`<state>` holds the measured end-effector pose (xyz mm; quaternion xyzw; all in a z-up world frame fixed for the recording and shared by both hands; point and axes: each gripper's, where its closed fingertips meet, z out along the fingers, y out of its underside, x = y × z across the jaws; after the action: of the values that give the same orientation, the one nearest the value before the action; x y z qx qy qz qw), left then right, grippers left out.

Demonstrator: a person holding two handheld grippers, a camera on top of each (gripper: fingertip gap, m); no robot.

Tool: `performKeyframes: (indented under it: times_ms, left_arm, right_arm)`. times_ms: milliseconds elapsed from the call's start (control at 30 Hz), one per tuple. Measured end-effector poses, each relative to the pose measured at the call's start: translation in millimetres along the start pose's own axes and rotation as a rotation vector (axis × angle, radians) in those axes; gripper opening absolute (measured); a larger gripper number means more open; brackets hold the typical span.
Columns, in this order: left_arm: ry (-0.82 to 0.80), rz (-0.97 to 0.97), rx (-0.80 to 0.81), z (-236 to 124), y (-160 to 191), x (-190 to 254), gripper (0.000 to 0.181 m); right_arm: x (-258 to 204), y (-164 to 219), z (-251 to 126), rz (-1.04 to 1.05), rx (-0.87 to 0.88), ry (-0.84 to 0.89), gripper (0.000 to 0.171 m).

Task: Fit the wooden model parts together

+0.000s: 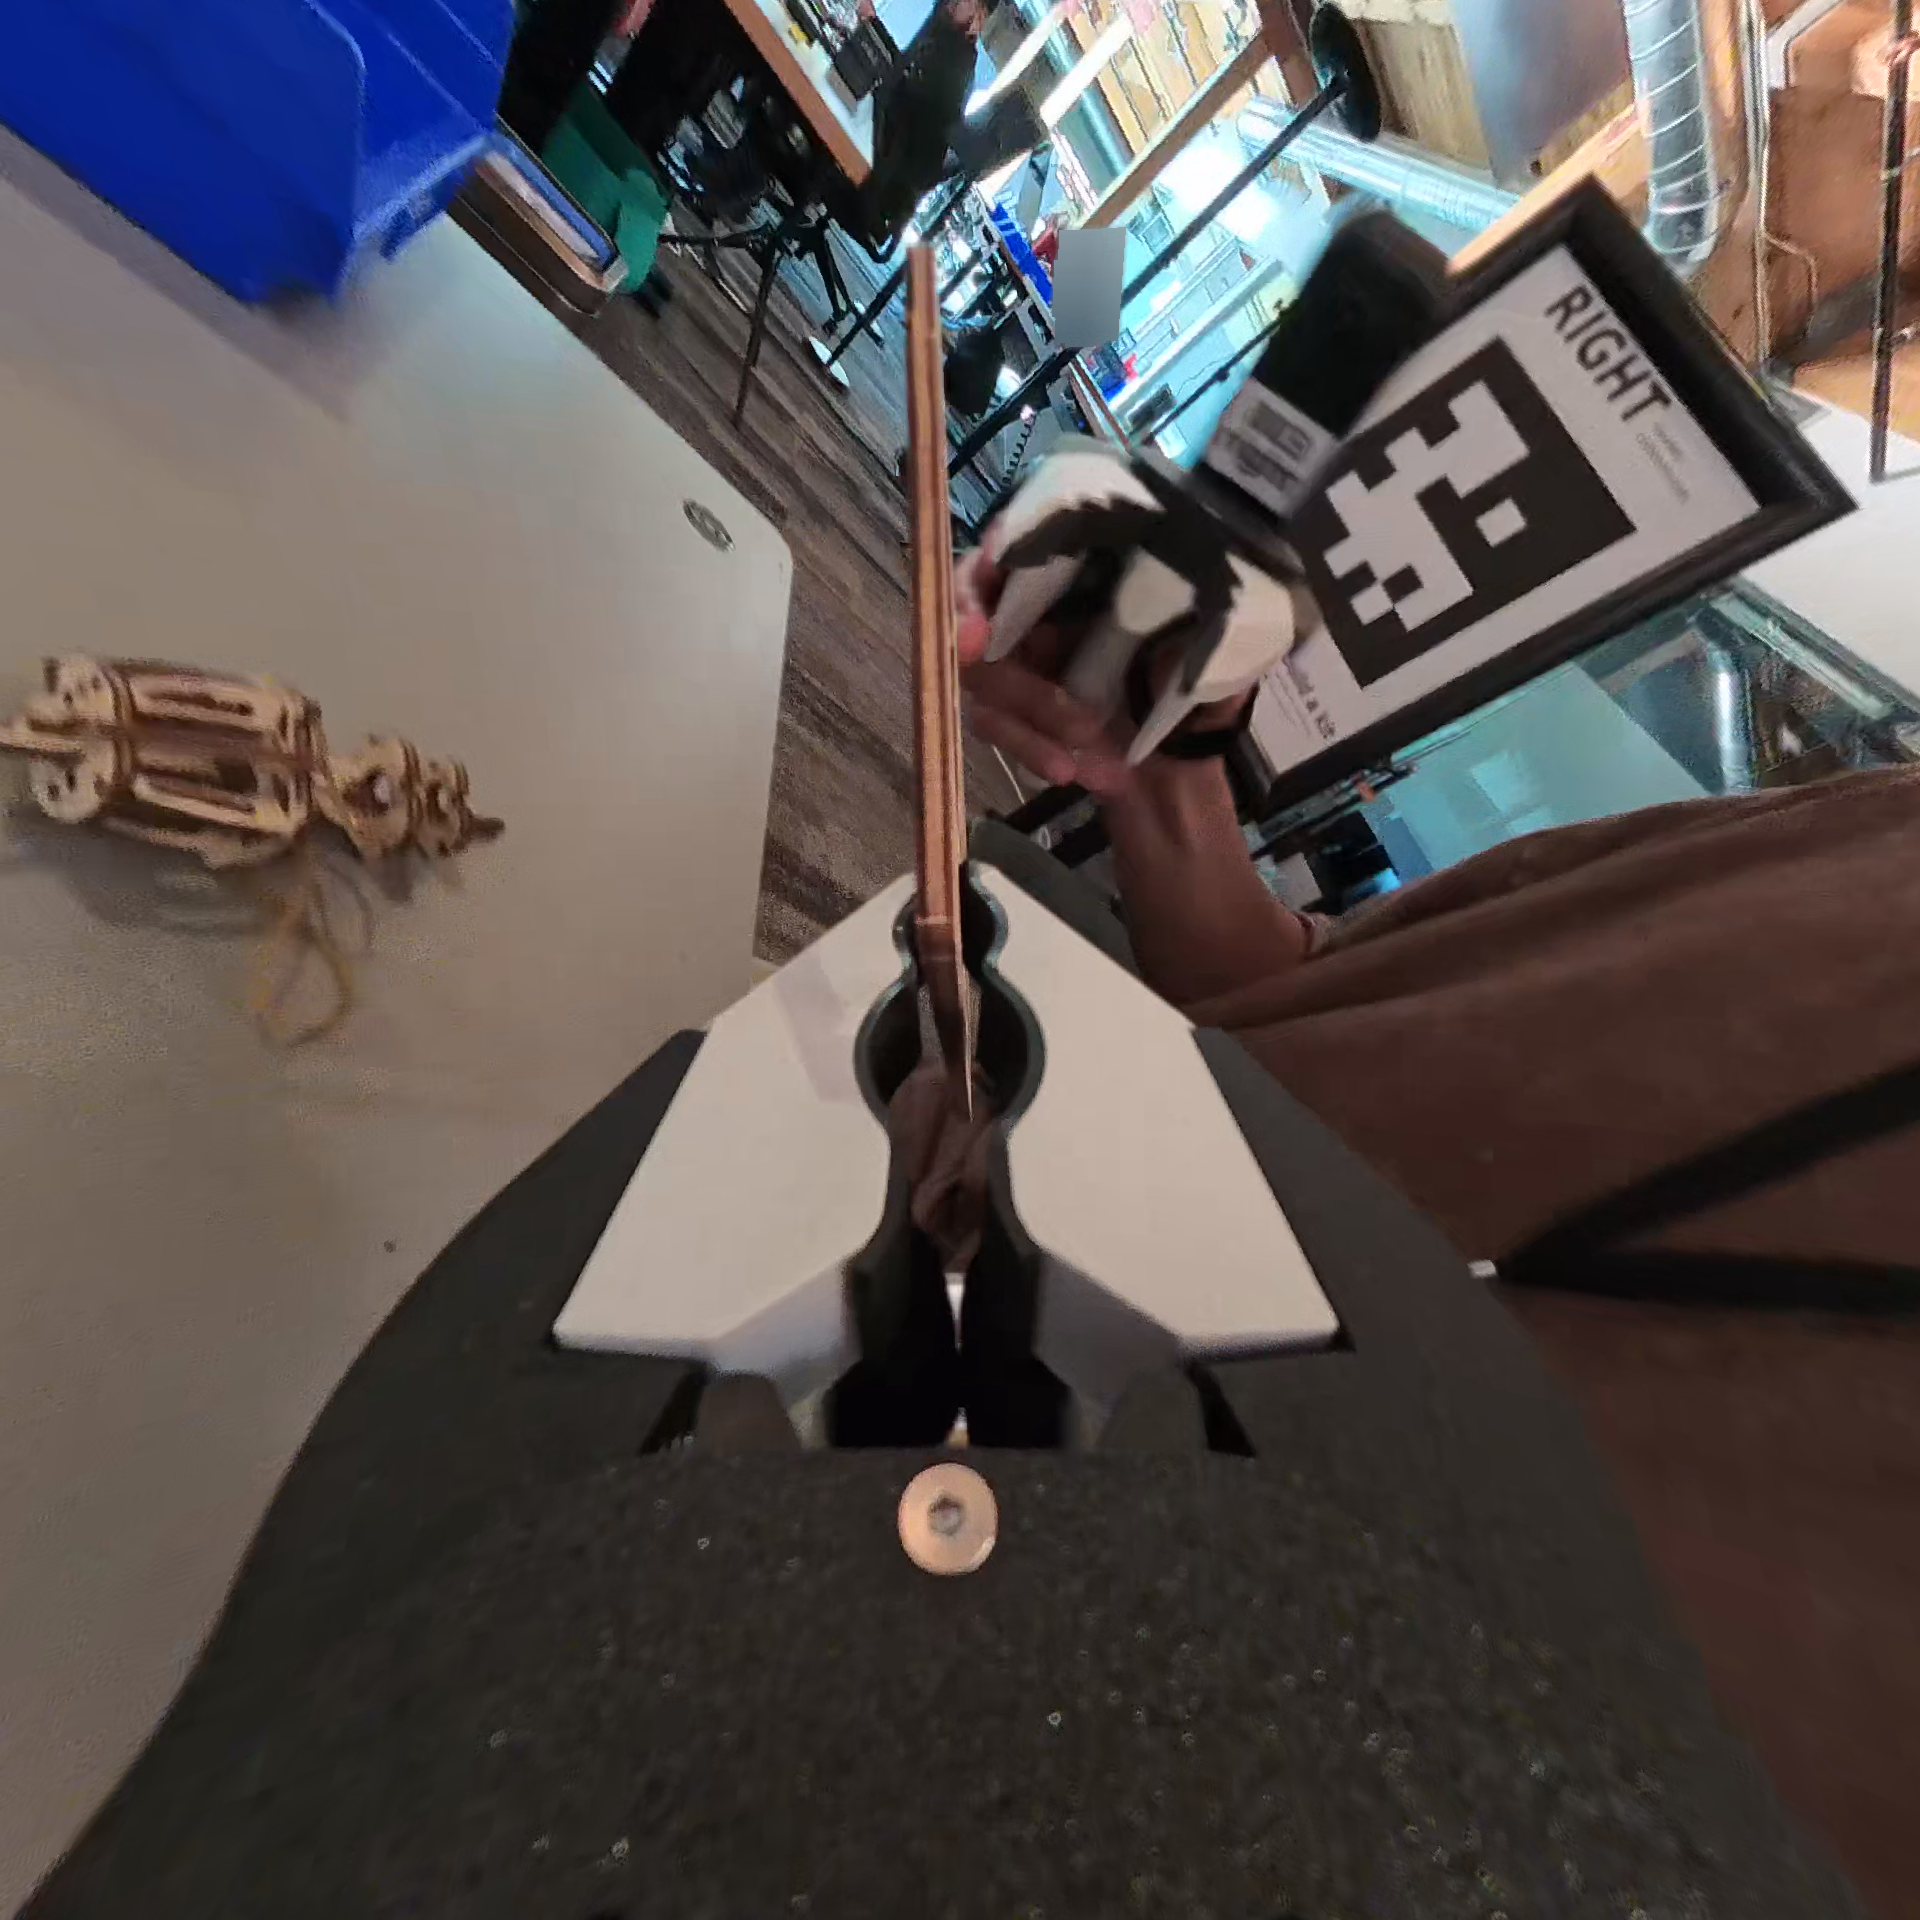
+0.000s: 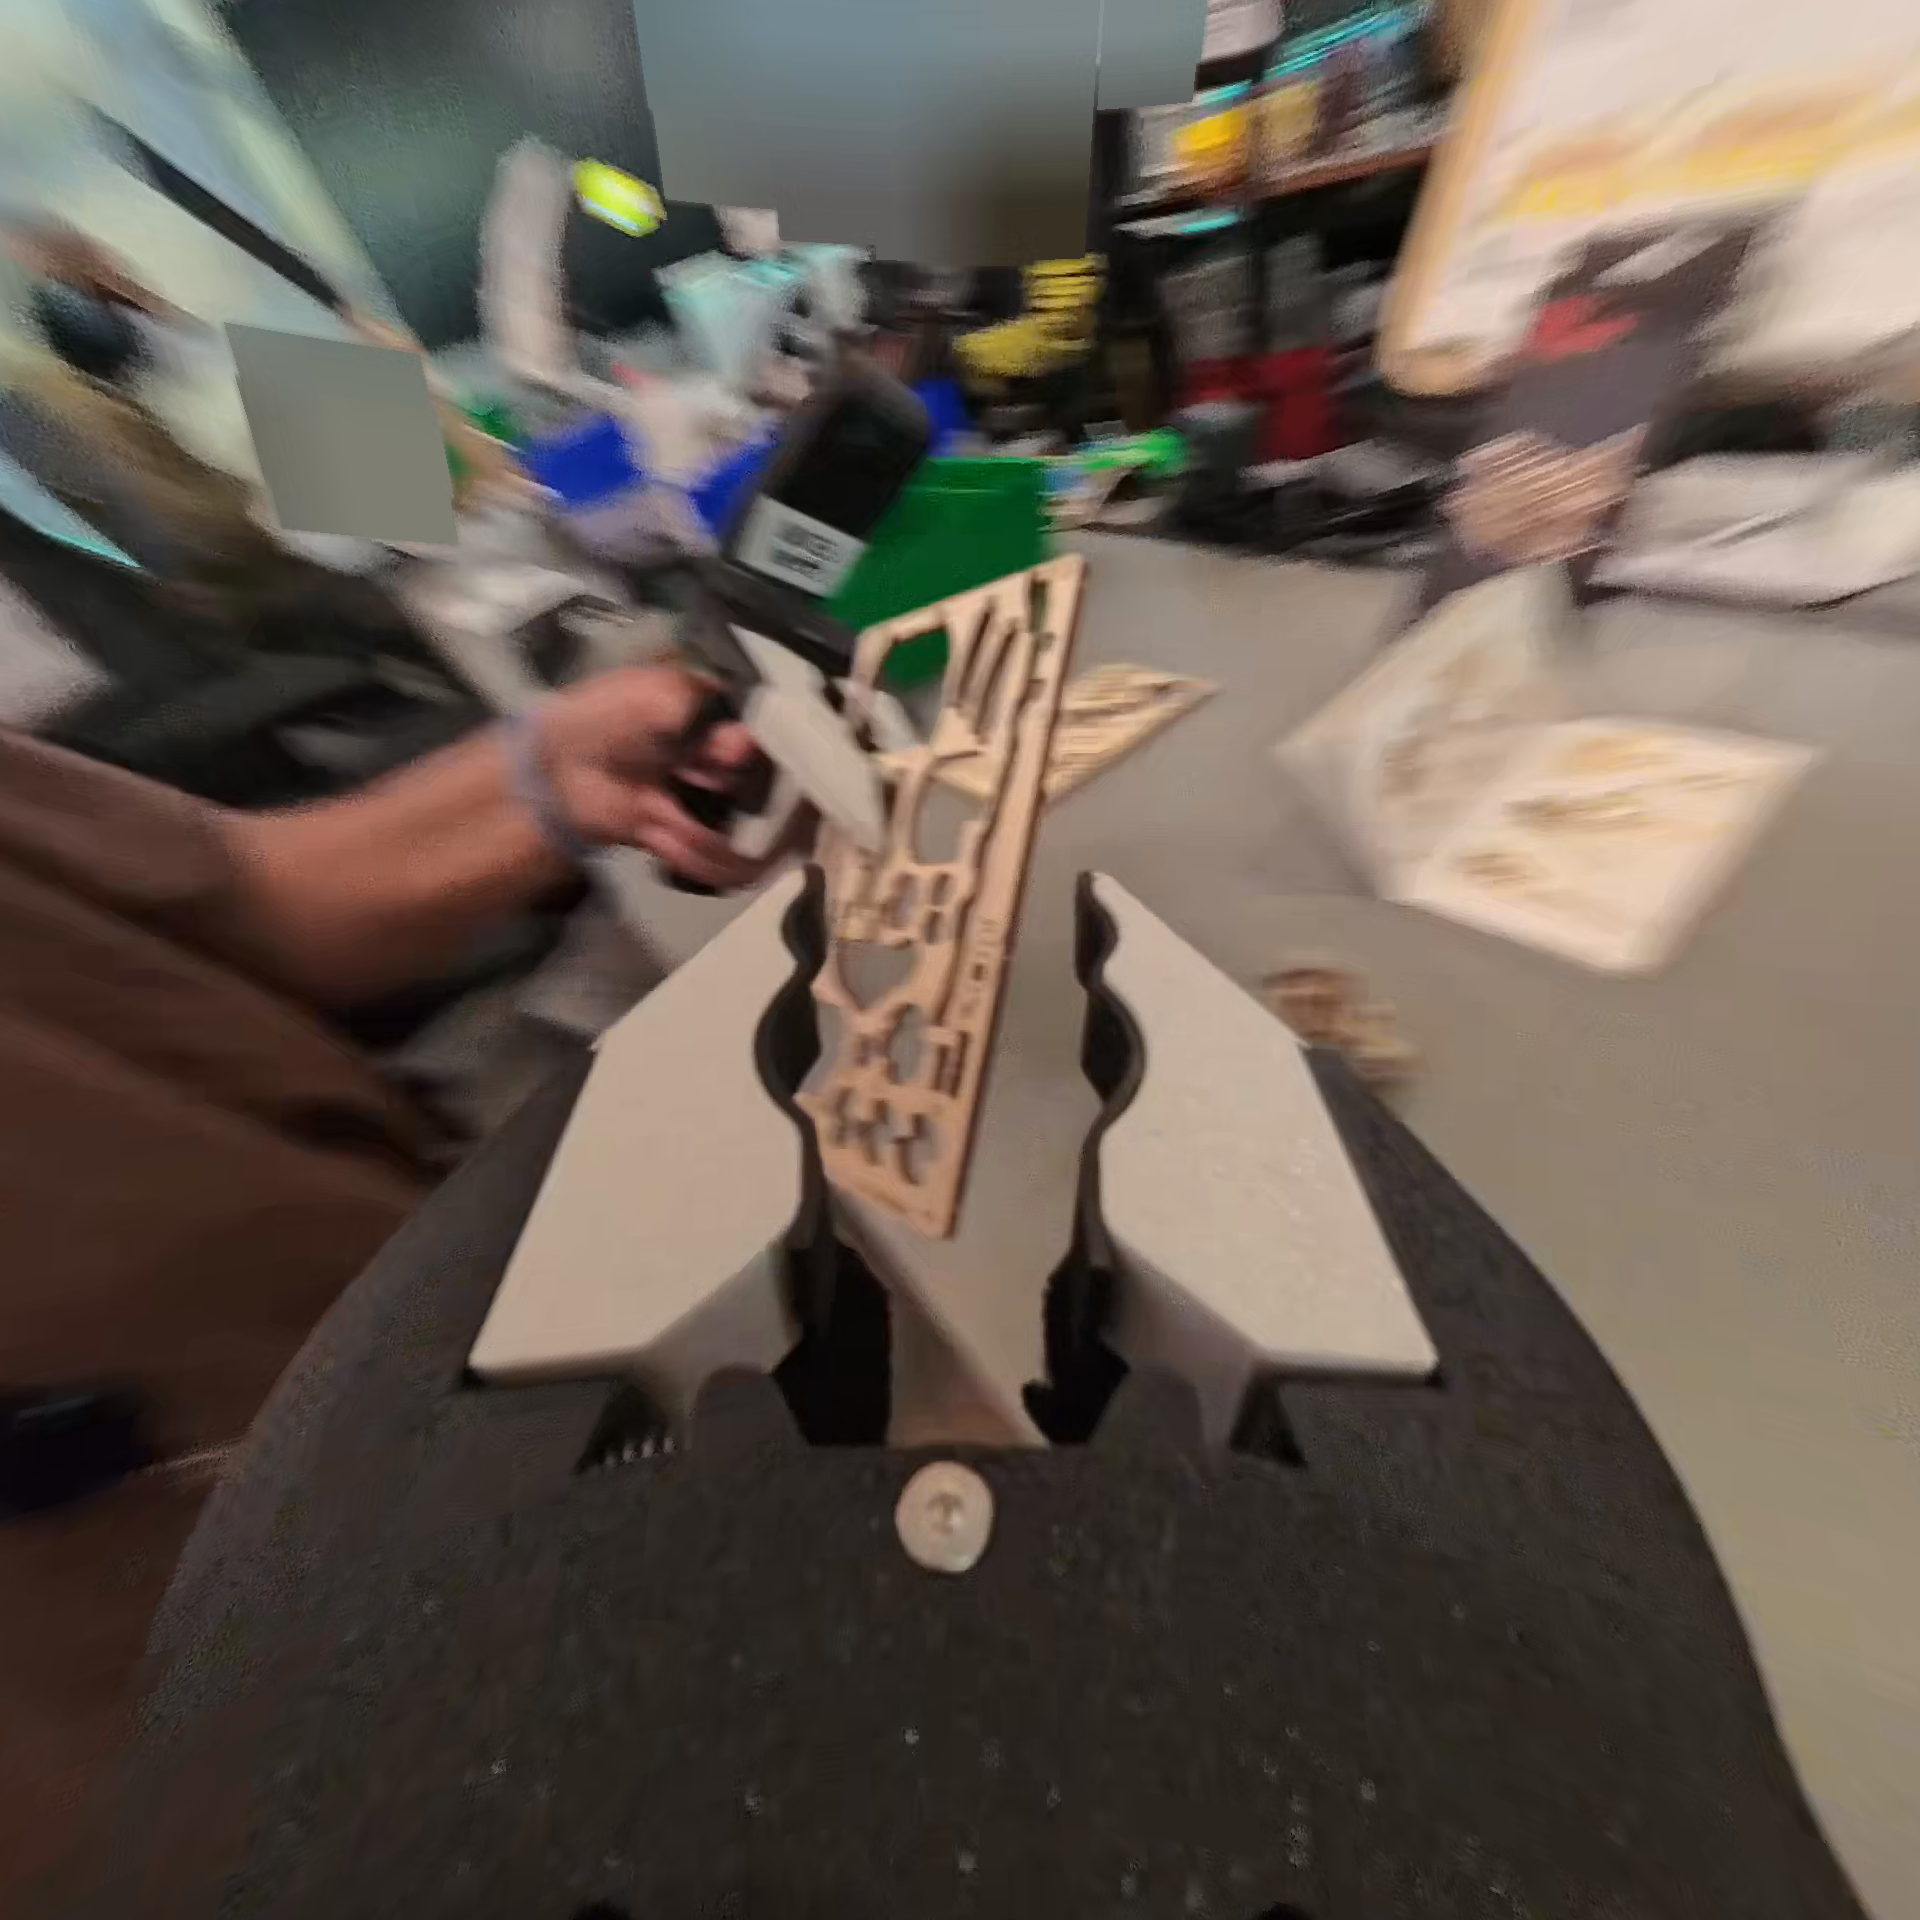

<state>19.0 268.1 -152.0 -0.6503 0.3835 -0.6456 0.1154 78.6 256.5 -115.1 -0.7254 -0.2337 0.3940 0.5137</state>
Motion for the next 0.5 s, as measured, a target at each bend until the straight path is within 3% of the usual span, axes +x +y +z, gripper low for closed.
performKeyframes:
  times_ms: [67, 267, 333, 500]
  left_arm:
    - [0.016, 0.002, -0.013, -5.9, 17.8, 4.6, 0.001]
    - [0.017, -0.006, -0.135, -12.1, 67.8, -14.9, 0.001]
    - [0.025, -0.022, -0.142, -15.1, 73.6, -22.0, 0.001]
    - [-0.014, -0.032, -0.185, -15.7, 87.5, -46.1, 0.002]
  right_arm:
    - [-12.3, 11.3, 5.6, 0.224, 0.0, -0.222, 0.047]
    - [-14.8, 80.8, 34.5, 0.581, -0.214, -0.553, 0.034]
    - [-11.7, 101.4, 41.8, 0.589, -0.318, -0.547, 0.028]
    - [-0.2, 112.8, 55.3, 0.515, -0.352, -0.466, 0.021]
